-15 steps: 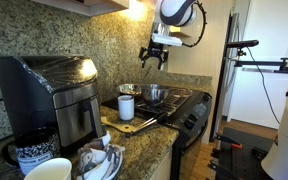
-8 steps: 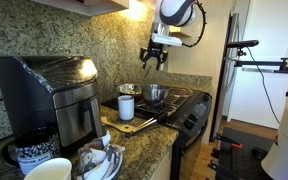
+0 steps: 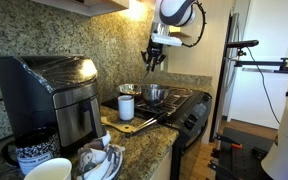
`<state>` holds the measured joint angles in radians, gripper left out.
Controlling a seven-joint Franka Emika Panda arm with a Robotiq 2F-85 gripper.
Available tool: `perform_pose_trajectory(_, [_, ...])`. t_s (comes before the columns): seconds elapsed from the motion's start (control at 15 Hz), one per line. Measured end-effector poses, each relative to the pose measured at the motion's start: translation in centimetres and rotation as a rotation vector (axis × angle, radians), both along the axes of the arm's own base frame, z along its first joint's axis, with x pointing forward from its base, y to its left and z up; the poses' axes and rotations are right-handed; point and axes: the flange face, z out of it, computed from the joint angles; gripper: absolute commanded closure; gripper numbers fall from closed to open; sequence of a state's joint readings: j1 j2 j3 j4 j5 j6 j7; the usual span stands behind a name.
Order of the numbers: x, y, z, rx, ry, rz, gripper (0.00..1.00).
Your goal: Use the wooden spatula from the white mug to stir the contents in the silver bowl at the front of the stove then place it back in the mug
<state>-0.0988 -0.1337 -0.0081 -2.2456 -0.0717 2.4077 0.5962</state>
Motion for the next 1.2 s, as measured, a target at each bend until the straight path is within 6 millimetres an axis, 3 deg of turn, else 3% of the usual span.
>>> perform_pose_trajectory(0.67, [0.1, 0.9, -0.1, -0.028, 0.005, 0.033, 0.97])
perform_pose_trajectory(0.73, [0.1, 1.0, -0.2, -0.030, 0.007, 0.037, 0.76])
perform_pose_trajectory(1.2, [0.2, 2.8, -0.8, -0.038, 0.034, 0.075, 0.27])
